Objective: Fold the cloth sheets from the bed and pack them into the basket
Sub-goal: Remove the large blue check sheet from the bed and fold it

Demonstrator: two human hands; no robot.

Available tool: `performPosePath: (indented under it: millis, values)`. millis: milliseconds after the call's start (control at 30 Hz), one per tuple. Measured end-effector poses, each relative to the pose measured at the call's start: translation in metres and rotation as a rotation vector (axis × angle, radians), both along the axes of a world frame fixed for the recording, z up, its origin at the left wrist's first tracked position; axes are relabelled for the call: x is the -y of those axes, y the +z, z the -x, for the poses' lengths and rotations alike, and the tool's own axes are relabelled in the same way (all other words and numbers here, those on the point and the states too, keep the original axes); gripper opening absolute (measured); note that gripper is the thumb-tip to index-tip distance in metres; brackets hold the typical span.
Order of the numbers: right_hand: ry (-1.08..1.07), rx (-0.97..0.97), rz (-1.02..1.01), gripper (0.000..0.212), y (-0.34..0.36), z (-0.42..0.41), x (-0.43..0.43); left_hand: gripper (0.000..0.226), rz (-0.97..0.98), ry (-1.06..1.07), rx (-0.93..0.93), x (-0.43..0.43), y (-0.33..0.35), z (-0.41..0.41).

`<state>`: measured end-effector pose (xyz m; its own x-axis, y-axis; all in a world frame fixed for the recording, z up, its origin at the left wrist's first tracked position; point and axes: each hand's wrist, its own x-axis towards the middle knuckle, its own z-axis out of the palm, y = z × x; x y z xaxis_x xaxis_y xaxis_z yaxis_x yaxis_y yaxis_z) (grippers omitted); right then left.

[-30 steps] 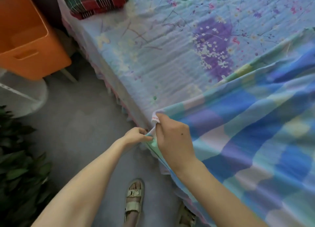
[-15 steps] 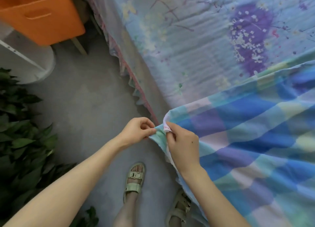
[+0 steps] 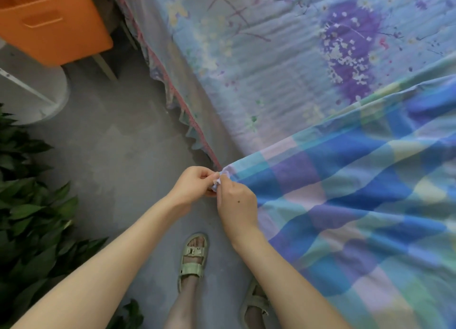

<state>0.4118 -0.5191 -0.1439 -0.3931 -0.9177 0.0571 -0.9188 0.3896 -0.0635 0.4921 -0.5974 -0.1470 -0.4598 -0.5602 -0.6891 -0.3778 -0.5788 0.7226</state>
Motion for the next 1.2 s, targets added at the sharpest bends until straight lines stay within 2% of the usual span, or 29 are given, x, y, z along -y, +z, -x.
performPosePath:
  millis: [67,233,300,333,400,467,567,667,733,867,967,1067,1200]
  values:
    - [-0.034,0.009,0.032,0.01,-0.002,-0.001,0.001,0.031,-0.054,0.01,-0.029,-0.002,0.001,-0.001]
    - [-0.034,0.035,0.104,0.013,0.006,-0.012,0.0,0.039,-0.137,-0.006,0.035,0.007,0.013,0.005]
    - [-0.027,0.106,0.135,0.01,0.009,-0.012,-0.006,0.032,-0.124,-0.063,0.062,0.01,0.02,0.011]
    - [-0.023,0.16,0.17,0.013,0.01,-0.012,-0.012,0.024,-0.126,-0.083,0.069,0.011,0.024,0.014]
    - [-0.021,0.265,0.247,0.03,0.021,-0.012,-0.031,0.009,-0.144,-0.109,0.087,0.015,0.033,0.018]
    - [-0.097,0.313,0.329,0.04,0.039,-0.011,-0.059,0.012,-0.113,-0.176,0.124,0.017,0.047,0.023]
    - [-0.391,0.193,0.332,0.05,0.056,-0.004,-0.103,0.02,-0.068,-0.26,0.128,0.014,0.081,0.035]
    - [-0.548,0.11,0.168,0.065,0.061,0.0,-0.122,0.02,-0.093,-0.295,0.048,0.005,0.127,0.048]
    - [-0.585,0.094,0.172,0.052,0.073,0.007,-0.124,0.026,-0.076,-0.29,-0.025,-0.001,0.165,0.061]
    - [-0.629,0.086,0.396,0.017,0.11,0.034,-0.141,0.026,0.005,-0.321,-0.11,-0.013,0.235,0.092]
    - [-0.63,-0.035,0.469,0.021,0.144,0.053,-0.175,0.023,0.086,-0.388,-0.151,-0.03,0.287,0.117]
    - [-0.656,-0.161,0.419,0.01,0.16,0.071,-0.209,0.024,0.131,-0.406,-0.203,-0.048,0.328,0.139]
    - [-0.859,-0.103,0.393,0.025,0.188,0.073,-0.26,0.026,0.188,-0.387,-0.242,-0.079,0.383,0.16]
